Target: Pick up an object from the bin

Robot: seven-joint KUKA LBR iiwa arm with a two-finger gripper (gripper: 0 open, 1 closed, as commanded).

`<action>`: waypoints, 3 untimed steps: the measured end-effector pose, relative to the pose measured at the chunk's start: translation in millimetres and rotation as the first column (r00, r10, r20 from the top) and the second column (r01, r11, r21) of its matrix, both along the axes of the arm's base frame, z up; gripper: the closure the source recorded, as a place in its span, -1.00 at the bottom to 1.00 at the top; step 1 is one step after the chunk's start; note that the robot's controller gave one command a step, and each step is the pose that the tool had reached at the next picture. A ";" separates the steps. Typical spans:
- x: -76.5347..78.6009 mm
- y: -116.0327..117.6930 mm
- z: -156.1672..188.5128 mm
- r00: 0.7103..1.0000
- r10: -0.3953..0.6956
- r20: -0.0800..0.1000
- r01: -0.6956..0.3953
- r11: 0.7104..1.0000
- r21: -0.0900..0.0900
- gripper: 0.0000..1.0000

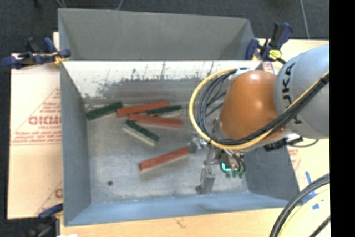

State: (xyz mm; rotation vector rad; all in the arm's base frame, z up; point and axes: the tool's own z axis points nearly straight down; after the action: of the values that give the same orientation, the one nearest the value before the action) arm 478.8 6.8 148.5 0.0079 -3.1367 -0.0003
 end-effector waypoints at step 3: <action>58.6 64.8 -34.3 0.998 0.061 0.011 -0.061 0.998 -0.001 -1.00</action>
Offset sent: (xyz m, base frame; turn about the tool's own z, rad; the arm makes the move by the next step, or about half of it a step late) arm 0.0600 0.0429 -0.0785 -0.0086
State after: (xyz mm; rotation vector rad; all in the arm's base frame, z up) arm 537.4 71.6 114.2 0.1042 -3.1462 0.0017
